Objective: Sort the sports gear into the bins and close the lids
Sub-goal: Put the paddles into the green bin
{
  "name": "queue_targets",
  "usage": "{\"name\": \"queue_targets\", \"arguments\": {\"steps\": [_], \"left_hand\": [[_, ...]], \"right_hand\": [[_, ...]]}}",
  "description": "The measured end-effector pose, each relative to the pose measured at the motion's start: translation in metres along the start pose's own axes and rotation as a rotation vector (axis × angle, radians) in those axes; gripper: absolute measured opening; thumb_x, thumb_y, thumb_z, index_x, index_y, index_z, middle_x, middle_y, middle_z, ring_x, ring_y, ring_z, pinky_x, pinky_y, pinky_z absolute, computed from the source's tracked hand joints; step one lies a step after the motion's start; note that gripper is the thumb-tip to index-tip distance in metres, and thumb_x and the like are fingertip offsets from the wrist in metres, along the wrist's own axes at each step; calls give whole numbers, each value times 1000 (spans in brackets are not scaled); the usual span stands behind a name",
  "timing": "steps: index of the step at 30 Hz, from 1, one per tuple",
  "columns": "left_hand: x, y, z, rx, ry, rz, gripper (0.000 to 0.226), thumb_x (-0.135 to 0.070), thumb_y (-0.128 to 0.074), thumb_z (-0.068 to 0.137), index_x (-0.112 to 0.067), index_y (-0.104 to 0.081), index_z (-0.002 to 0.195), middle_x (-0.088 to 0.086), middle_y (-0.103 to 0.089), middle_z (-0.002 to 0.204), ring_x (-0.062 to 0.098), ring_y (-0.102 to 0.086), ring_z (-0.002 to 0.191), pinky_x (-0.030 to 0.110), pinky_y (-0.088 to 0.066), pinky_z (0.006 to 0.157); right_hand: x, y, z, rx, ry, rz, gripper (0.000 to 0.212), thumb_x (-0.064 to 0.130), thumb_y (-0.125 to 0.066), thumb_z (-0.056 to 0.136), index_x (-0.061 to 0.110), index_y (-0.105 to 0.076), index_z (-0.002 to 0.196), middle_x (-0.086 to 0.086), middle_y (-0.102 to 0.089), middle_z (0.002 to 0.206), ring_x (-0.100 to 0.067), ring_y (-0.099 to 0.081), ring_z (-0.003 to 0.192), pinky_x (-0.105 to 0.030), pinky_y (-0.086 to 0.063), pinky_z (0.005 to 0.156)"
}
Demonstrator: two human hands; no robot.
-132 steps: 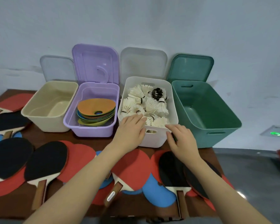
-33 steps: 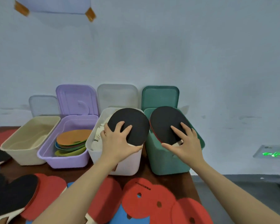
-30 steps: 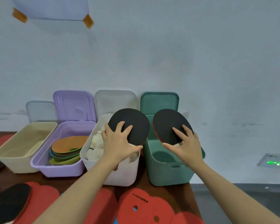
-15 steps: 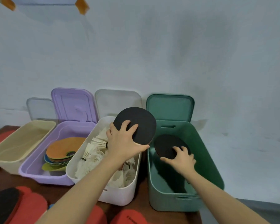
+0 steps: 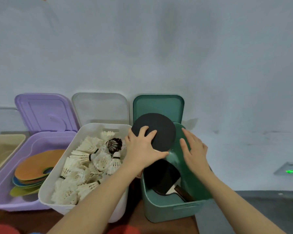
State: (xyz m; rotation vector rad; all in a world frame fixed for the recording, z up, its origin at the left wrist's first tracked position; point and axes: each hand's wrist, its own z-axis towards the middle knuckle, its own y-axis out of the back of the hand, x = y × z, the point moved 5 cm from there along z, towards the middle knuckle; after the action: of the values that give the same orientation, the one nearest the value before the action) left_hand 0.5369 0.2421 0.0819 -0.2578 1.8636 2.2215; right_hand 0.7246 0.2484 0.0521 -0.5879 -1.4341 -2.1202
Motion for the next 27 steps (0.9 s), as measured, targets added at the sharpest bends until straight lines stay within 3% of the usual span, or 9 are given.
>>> {"name": "queue_targets", "arguments": {"steps": [3, 8, 10, 13, 19, 27], "left_hand": [[-18, -17, 3, 40, 3, -34, 89, -81, -54, 57, -42, -37, 136, -12, -26, 145, 39, -19, 131, 48, -21, 107], [-32, -61, -10, 172, 86, -128, 87, -79, -55, 61, -40, -36, 137, -9, -24, 147, 40, -19, 130, 50, -19, 106], [-31, -78, -13, 253, 94, -114, 91, -80, -51, 64, -39, -27, 142, -2, -13, 153, 43, -11, 135, 52, -14, 109], [-27, -96, -15, 378, -51, 57, 88, -75, -42, 78, -34, -9, 148, 5, 12, 156, 39, 10, 140, 52, 0, 112], [-21, -64, -13, 125, -168, 58, 56, -47, -33, 97, -25, -23, 147, 3, -11, 157, 23, -5, 143, 39, -8, 113], [9, 0, -37, -75, -218, 59, 49, -39, -39, 96, -22, -34, 142, 0, -28, 151, 17, -21, 139, 34, -12, 109]], "right_hand": [[-5, 7, 5, 100, 61, -116, 44, 46, -28, 96, 35, -45, 135, 12, -46, 140, -4, -37, 129, -22, -11, 92], [-29, -9, -7, 220, 8, -231, 39, 40, -36, 99, 34, -45, 136, 11, -44, 142, -1, -35, 131, -31, -11, 100], [-34, -16, -10, 279, 11, -345, 42, 41, -33, 99, 32, -39, 140, 10, -41, 145, -4, -34, 132, -34, -11, 102], [-31, -17, -7, 293, 35, -453, 44, 40, -29, 100, 31, -34, 142, 11, -37, 147, -10, -36, 131, -37, -16, 102], [-23, -17, -12, 283, 40, -478, 42, 39, -29, 100, 30, -40, 138, 10, -41, 143, -15, -39, 128, -39, -20, 100], [31, -24, -38, 206, 179, -353, 39, 34, -37, 99, 22, -48, 134, 5, -52, 133, -20, -50, 118, -36, -31, 98]]}}
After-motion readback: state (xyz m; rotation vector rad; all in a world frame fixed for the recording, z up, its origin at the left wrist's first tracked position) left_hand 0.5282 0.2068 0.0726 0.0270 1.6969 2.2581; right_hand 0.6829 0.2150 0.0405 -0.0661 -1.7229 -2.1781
